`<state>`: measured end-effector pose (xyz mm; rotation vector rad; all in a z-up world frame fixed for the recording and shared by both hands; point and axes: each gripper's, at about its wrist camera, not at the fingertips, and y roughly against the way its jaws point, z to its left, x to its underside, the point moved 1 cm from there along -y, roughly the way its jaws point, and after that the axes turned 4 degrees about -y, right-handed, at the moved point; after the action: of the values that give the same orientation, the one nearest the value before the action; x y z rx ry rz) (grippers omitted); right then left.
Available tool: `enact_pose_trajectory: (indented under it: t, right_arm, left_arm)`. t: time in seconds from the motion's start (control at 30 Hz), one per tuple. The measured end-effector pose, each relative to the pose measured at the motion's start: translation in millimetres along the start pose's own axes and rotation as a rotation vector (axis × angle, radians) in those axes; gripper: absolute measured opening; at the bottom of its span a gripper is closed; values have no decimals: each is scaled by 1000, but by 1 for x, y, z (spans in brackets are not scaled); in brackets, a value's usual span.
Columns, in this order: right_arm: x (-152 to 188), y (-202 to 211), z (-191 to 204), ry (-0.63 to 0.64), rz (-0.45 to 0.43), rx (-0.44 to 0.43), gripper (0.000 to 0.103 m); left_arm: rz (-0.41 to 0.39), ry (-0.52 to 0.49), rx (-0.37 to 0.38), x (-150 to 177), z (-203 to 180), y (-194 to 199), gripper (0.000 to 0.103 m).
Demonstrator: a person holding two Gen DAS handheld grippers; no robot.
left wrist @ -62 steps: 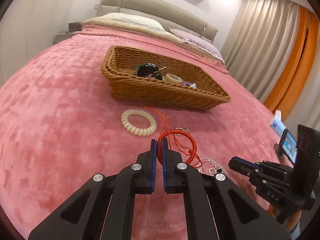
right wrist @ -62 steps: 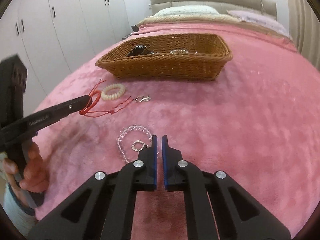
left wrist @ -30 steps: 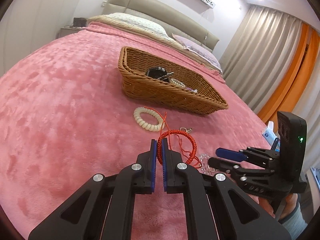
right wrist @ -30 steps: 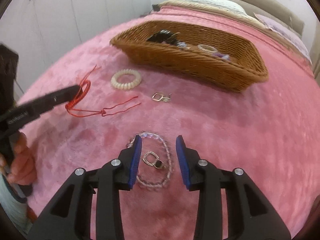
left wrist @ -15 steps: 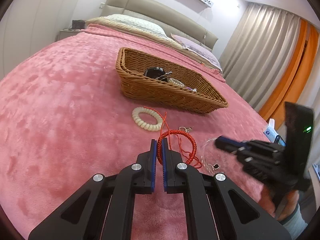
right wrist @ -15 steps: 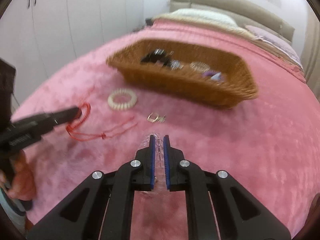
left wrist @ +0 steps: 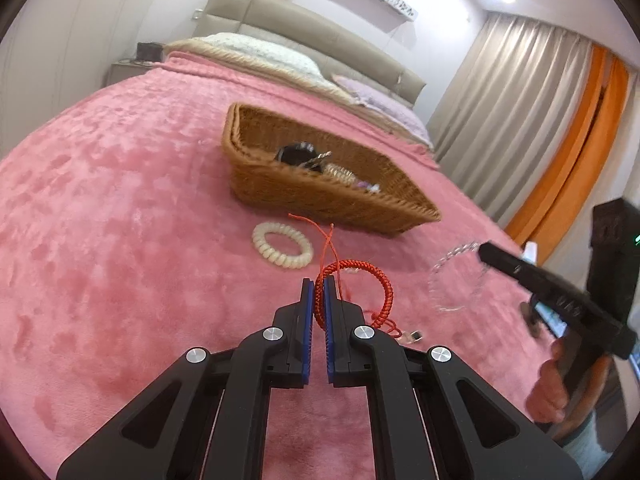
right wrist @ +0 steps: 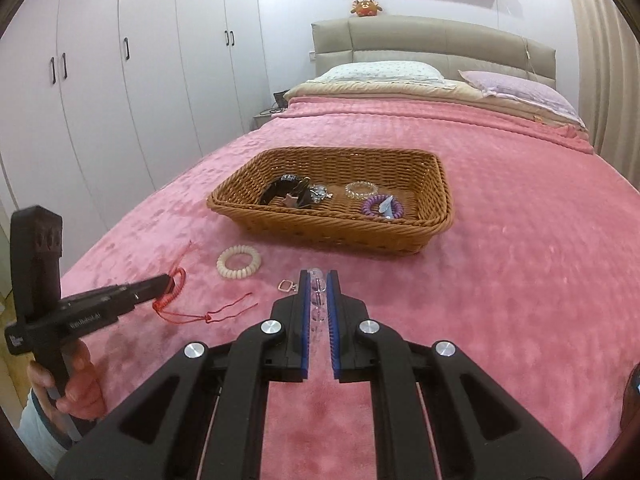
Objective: Organize jewelry
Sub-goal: 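Carry the red cord and crystal bracelets into the basket and open both grippers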
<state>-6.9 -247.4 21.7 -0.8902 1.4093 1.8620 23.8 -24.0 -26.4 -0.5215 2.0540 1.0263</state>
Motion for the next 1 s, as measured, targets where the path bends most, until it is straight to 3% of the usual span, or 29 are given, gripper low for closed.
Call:
enact_pose_trajectory:
  t: [0.2, 0.47, 0.7, 1.0]
  right_arm:
    - [-7, 8, 6, 13, -32, -21, 6]
    - [-48, 8, 12, 24, -109, -46, 6]
    - [-94, -29, 5, 27, -104, 12, 6]
    - [-106, -104, -26, -32, -24, 6, 6]
  left_arm:
    - [-13, -18, -27, -16, -9, 11, 3]
    - [-95, -135, -59, -91, -37, 22, 3]
    - [-124, -179, -70, -148, -53, -21, 3]
    - [-55, -205, -121, -153, -44, -108, 3]
